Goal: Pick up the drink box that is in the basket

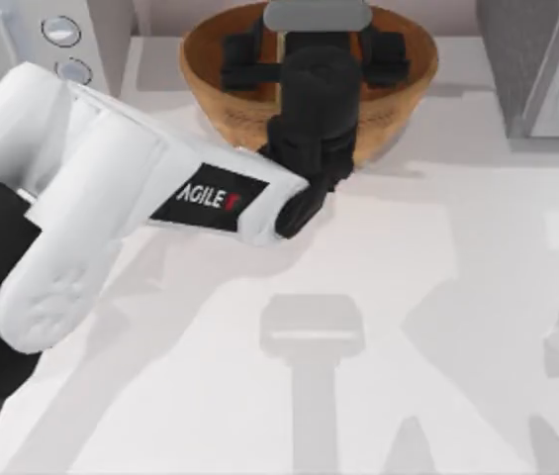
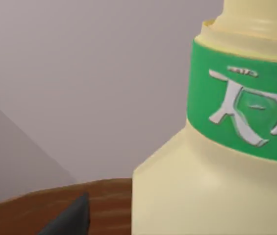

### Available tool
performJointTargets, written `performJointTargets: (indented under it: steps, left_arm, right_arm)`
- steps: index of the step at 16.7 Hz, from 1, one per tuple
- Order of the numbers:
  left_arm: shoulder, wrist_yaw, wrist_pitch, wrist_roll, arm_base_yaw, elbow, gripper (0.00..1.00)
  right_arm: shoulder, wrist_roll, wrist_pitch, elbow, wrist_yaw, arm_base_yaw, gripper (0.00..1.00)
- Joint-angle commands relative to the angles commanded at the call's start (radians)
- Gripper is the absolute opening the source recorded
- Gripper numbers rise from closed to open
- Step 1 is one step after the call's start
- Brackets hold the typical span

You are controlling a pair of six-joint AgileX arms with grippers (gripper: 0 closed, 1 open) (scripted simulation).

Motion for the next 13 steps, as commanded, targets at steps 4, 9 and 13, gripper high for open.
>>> performJointTargets:
  steps: [4, 9, 13]
  left_arm:
    - [0.044, 0.022, -0.037, 0.0, 0.021, 0.081, 1.0]
    - [0.045, 0.022, -0.038, 0.0, 0.022, 0.083, 0.92]
    - [0.045, 0.022, -0.038, 0.0, 0.022, 0.083, 0.62]
  right_arm:
    - [0.0, 0.0, 0.0, 0.0, 0.0, 0.0, 1.0]
    - [0.0, 0.0, 0.0, 0.0, 0.0, 0.0, 1.0]
    - [0.0, 0.0, 0.0, 0.0, 0.0, 0.0, 1.0]
